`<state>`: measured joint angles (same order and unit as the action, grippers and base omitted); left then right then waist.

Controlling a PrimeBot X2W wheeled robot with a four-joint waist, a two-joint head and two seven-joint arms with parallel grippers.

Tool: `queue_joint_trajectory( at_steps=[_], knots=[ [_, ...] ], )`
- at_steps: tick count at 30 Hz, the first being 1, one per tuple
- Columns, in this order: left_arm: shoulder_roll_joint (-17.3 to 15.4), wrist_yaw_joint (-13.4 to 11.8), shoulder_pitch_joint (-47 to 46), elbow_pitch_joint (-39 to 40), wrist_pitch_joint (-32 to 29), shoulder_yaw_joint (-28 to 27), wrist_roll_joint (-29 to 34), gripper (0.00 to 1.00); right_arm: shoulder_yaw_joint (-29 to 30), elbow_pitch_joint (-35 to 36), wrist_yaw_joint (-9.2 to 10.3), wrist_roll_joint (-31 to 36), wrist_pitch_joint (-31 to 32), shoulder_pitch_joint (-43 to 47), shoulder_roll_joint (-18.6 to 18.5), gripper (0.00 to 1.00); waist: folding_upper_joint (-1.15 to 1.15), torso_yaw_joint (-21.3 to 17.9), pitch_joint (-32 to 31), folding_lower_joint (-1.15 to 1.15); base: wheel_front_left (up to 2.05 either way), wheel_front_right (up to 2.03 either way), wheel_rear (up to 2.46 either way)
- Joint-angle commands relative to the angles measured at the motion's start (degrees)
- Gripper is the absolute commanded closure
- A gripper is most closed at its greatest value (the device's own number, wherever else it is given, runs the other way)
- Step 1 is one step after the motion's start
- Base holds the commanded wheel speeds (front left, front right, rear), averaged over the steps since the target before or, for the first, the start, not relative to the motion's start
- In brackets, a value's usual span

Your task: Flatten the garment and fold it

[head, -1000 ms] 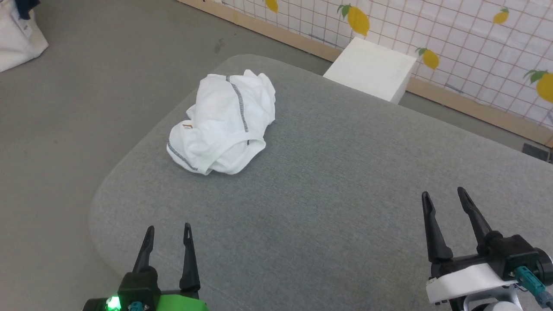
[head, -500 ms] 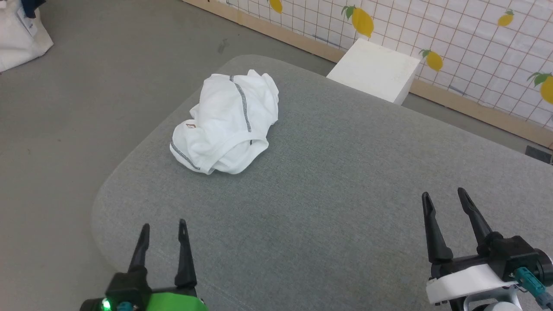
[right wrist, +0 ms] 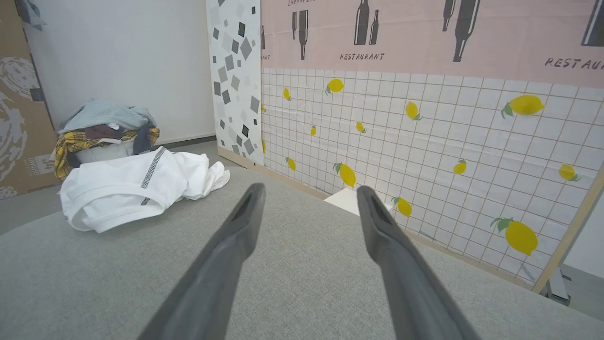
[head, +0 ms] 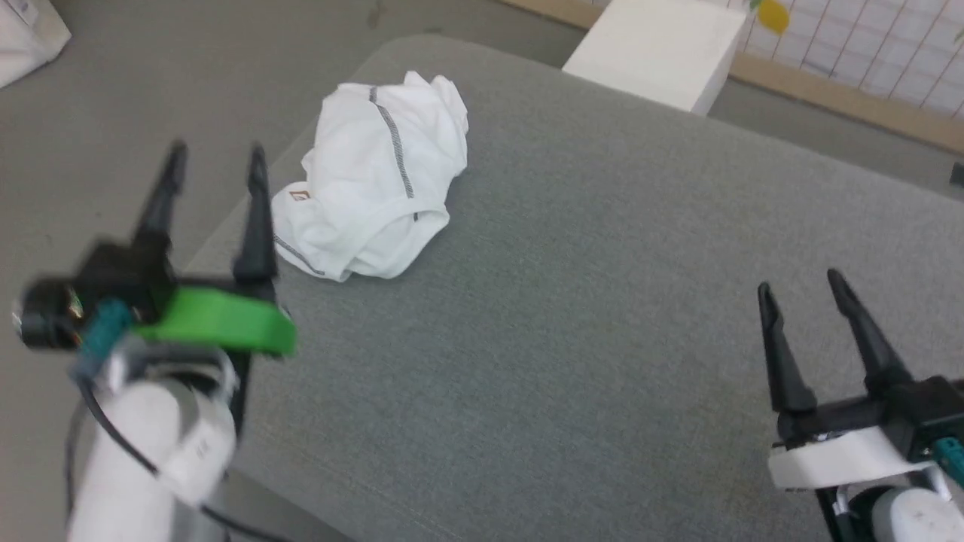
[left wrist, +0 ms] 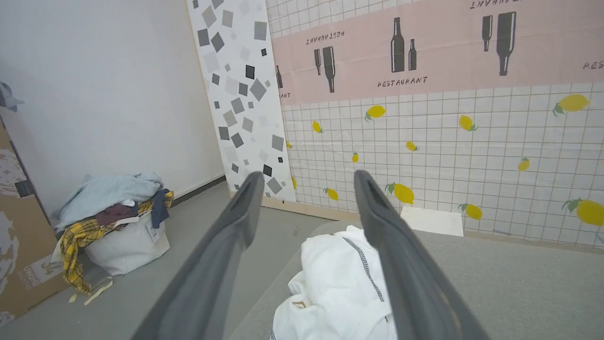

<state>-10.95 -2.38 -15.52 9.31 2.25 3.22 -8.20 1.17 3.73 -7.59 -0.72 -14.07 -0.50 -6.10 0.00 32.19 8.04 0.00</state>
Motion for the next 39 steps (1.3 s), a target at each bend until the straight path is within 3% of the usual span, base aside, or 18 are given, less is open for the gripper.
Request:
queue_joint_trajectory(
  at_steps=[1, 7, 10, 14, 22, 34, 35, 36, 39],
  knots=[
    [-1.25, 0.64, -3.34, -0.70, -1.79, -0.54, 0.06, 0.00, -0.31, 1.18, 0.10, -0.22, 0.51, -1.33, -1.27, 0.00, 0.00, -2.21, 5.90, 0.00, 0.00, 0.00, 0.00],
    [-6.13, 3.93, -14.81, -6.59, -10.41, -2.00, -2.03, 0.00, -0.17, 6.33, 0.10, -1.81, 3.19, -2.95, -6.01, 0.00, 0.00, -4.93, 12.26, 0.00, 0.00, 0.00, 0.00],
    [-7.65, 5.75, -19.11, -9.94, -14.94, -1.91, -3.94, 0.00, 0.20, 8.51, 0.10, -2.73, 4.23, -2.93, -7.56, 0.00, 0.00, -6.21, 14.78, 0.00, 0.00, 0.00, 0.00],
    [-8.51, 6.40, -22.34, -14.09, -20.29, -1.80, -5.74, 0.00, 0.16, 10.80, 0.10, -3.64, 5.17, -3.09, -9.12, 0.00, 0.00, -7.88, 17.60, 0.00, 0.00, 0.00, 0.00],
    [-9.36, 4.71, -22.65, -20.96, -28.42, -1.97, -6.59, 0.00, 0.58, 14.50, 0.10, -4.46, 6.39, -5.06, -11.73, 0.00, 0.00, -10.93, 22.29, 0.00, 0.00, 0.00, 0.00],
    [-11.05, 1.43, -19.58, -31.00, -34.73, -1.15, -4.99, 0.00, 1.69, 16.46, 0.10, -5.51, 7.56, -5.39, -13.91, 0.00, 0.00, -12.95, 26.05, 0.00, 0.00, 0.00, 0.00],
    [-11.10, 1.28, -19.39, -31.78, -34.43, -1.25, -5.07, 0.09, 1.67, 16.49, 0.10, -5.55, 7.58, -5.40, -14.01, 0.00, 0.00, -13.01, 26.12, 0.00, 0.00, 0.00, 0.00],
    [-11.16, 1.48, -19.24, -32.33, -34.19, -1.16, -5.15, 1.00, 1.65, 16.45, 0.10, -5.57, 7.60, -5.45, -14.08, 0.00, 0.00, -13.03, 26.12, 0.00, 0.00, 0.00, 0.00],
    [-11.49, 1.98, -19.42, -33.23, -32.32, -1.13, -5.33, 1.00, 1.44, 16.20, 0.10, -5.63, 7.58, -5.94, -14.10, 0.00, 0.00, -12.96, 25.68, 0.00, 0.00, 0.00, 0.00]
  ],
)
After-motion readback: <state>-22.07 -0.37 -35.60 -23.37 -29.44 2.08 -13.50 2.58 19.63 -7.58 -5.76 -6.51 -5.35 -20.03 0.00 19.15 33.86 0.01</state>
